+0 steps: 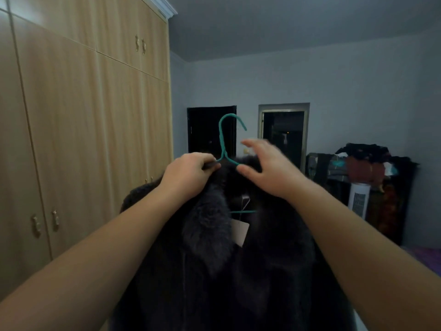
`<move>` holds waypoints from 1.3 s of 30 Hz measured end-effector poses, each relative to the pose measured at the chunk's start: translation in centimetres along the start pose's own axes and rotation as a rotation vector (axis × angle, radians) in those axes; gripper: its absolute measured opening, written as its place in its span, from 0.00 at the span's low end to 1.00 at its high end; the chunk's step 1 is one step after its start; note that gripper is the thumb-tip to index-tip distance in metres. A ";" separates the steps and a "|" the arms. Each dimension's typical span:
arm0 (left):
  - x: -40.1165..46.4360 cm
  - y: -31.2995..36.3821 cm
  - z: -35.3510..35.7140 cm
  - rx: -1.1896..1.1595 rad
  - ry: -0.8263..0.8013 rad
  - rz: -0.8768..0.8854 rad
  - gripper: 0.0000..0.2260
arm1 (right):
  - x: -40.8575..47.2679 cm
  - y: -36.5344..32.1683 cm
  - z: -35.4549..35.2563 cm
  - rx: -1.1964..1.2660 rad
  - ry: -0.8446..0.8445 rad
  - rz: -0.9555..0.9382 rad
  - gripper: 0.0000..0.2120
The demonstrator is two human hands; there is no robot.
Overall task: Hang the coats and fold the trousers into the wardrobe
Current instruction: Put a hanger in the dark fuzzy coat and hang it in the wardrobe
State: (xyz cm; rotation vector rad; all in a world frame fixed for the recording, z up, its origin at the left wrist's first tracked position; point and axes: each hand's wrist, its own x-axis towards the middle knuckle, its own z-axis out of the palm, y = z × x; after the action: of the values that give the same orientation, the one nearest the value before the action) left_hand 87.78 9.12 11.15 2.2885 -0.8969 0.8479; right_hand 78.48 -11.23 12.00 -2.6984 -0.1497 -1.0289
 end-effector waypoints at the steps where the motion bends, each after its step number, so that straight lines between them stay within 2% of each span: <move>1: -0.1 0.6 0.1 0.023 0.011 0.017 0.09 | -0.2 -0.2 1.3 -0.063 -0.081 0.031 0.29; 3: -0.2 1.4 0.4 0.056 0.015 0.003 0.09 | -0.9 -0.4 4.0 -0.176 -0.034 0.107 0.24; 7: -1.4 2.0 2.3 0.050 -0.027 -0.017 0.08 | -2.1 -1.0 7.2 -0.057 0.208 0.073 0.15; 10: -1.6 1.5 2.5 0.013 -0.053 -0.003 0.08 | -2.5 -0.9 7.6 0.038 0.208 0.025 0.12; 12: -1.7 1.0 1.9 -0.054 -0.121 0.023 0.08 | -2.6 -0.6 7.7 0.110 0.208 0.032 0.14; 14: -1.7 0.6 1.4 -0.149 -0.247 0.048 0.05 | -2.4 -0.2 7.8 0.107 0.261 0.087 0.20; 17: -1.7 0.4 0.3 -0.025 -0.470 0.089 0.08 | -1.8 0.7 8.1 0.104 0.303 0.210 0.28; 22: -2.3 0.0 -0.8 -0.018 -0.641 0.031 0.17 | -1.5 1.6 8.2 0.127 0.287 0.227 0.28; 25: -2.1 0.0 -2.4 -0.101 -0.847 -0.045 0.21 | -1.6 2.0 8.2 0.114 0.278 0.203 0.27; 29: 0.0 1.1 -3.4 -0.414 -0.776 -0.048 0.17 | -1.7 2.1 8.6 0.215 0.268 0.100 0.25; 34: 1.7 2.6 0.5 -0.492 -0.856 -0.172 0.14 | -1.3 2.4 8.4 0.377 0.093 0.004 0.18; 37: 2.1 2.0 2.4 -0.500 -0.865 -0.197 0.12 | -1.1 3.3 7.9 0.288 0.053 -0.042 0.15; 39: 2.1 1.8 3.7 -0.507 -0.837 -0.252 0.13 | -0.5 3.8 7.5 0.184 0.017 0.001 0.10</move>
State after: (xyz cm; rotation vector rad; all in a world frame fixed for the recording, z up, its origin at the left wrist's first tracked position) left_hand 89.00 4.77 10.63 2.1901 -0.9665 -0.4629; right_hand 83.61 -12.86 5.53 -2.5237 -0.2279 -0.9868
